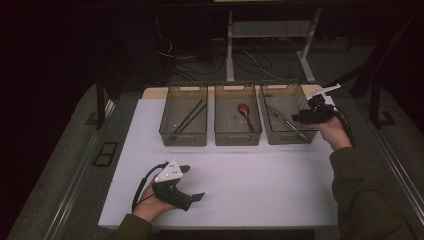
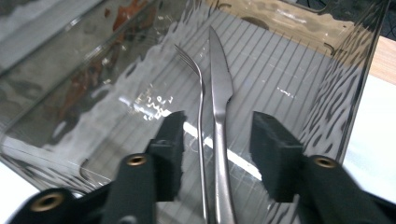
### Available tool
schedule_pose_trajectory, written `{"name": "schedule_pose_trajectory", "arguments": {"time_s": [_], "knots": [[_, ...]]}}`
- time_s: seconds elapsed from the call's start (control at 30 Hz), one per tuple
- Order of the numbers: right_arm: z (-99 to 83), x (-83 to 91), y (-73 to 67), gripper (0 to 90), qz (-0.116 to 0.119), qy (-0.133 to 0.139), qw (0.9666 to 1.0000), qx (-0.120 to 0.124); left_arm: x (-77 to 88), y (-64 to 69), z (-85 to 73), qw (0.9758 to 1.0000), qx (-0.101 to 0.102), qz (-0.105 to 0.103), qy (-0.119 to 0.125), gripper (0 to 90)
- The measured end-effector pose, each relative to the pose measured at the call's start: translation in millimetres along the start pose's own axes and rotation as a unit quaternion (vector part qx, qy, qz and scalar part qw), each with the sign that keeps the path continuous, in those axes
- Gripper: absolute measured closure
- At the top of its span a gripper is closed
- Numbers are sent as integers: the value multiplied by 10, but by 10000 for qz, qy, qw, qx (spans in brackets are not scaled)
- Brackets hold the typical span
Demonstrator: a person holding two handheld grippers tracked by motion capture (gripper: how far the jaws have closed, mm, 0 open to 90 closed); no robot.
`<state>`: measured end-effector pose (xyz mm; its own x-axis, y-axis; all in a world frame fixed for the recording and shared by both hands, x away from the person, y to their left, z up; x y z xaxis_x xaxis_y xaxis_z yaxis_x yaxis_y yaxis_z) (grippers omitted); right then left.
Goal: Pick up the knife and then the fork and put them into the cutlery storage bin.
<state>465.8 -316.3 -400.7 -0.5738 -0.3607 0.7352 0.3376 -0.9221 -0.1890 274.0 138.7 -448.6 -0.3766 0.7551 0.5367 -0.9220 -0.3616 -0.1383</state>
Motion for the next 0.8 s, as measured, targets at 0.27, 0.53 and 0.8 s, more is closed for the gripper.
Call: {"name": "schedule_pose_trajectory", "arguments": {"time_s": [0.27,0.53,0.8], "knots": [[2,94,-17,408,349,220,9989,-235,7,-7,-2,10000,39,29,14,0],[-47,193,-118,325,474,467,9976,-198,-7,-22,6,10000,72,56,-18,0],[-148,298,-256,258,669,734,9950,-116,0,-33,-15,9999,124,75,-2,0]]}}
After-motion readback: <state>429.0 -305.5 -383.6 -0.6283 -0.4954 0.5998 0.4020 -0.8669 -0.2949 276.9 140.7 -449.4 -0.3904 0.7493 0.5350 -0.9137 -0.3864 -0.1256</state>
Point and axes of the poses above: each handheld gripper's, and its own axes: x roughly backward along the jaws, z roughly out of its top, y roughly to its right, the point moved 2 cm from there along -x, roughly forward along the jaws, and after that the axes turned 14 degrees about -x, right-handed, at the moved point
